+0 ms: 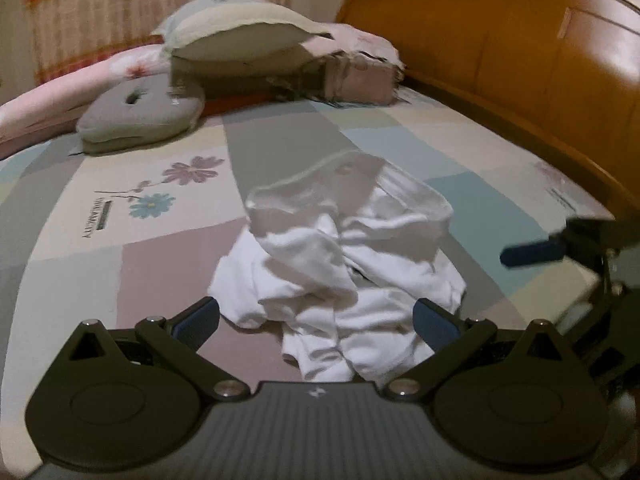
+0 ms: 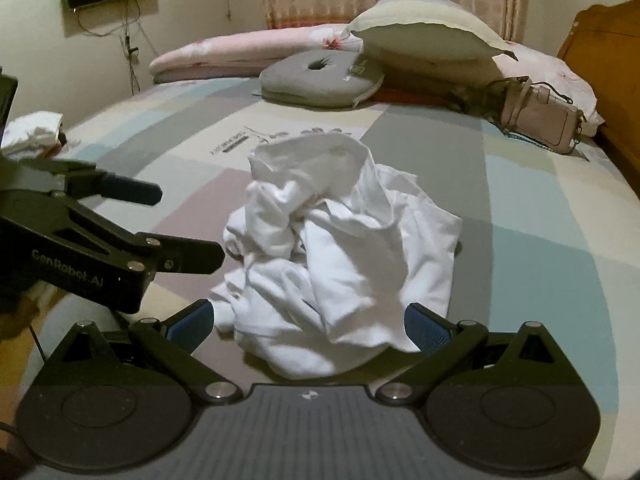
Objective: Fold clothes
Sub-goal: 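Move both tools toward the crumpled white T-shirt and close the right gripper on it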
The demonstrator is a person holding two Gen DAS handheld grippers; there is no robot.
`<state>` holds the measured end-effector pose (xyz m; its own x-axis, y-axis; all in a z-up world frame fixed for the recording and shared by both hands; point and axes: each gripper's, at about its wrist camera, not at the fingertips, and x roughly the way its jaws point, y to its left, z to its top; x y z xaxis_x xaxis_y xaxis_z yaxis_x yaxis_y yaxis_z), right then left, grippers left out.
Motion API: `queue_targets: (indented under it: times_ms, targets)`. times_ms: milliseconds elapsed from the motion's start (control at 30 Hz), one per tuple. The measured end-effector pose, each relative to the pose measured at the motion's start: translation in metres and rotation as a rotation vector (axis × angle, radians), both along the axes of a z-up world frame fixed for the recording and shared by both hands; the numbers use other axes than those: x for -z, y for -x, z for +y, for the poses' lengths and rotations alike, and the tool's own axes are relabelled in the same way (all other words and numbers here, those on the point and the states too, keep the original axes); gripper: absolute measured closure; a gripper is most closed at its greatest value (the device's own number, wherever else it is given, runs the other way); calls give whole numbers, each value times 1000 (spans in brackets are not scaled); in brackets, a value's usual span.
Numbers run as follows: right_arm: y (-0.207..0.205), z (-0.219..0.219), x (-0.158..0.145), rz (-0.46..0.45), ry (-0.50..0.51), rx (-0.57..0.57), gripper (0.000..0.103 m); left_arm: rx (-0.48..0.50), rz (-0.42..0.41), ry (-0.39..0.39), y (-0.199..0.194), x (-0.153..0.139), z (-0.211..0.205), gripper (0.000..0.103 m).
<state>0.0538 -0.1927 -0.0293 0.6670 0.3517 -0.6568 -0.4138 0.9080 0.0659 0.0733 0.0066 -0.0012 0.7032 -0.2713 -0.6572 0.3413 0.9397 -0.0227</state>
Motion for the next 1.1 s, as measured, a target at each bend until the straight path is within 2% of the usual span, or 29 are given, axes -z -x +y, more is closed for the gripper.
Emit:
queue_targets:
  times_ms: [200,367,467,667,900,1100]
  targets:
    - [1,-8,7,25,21,-9,2,75,10,-33,4,6,-3,1]
    - [1,-16,9,38,2,-22,18,83,32,-65,0,4,-2,2]
    - [-2,-19,11,46,6,-22,28,76,11,-90,-3,3,2,8]
    - [-7,-21,7,17,19,-23,29,73,15,-77,-13,2,10,10]
    - [-35,-25,2,-43,22,-12,30,71,19,-44,-22,5,14,9]
    - [-70,-18,15,-44,69,-47,48,77,31,-31,-33,7,10,8]
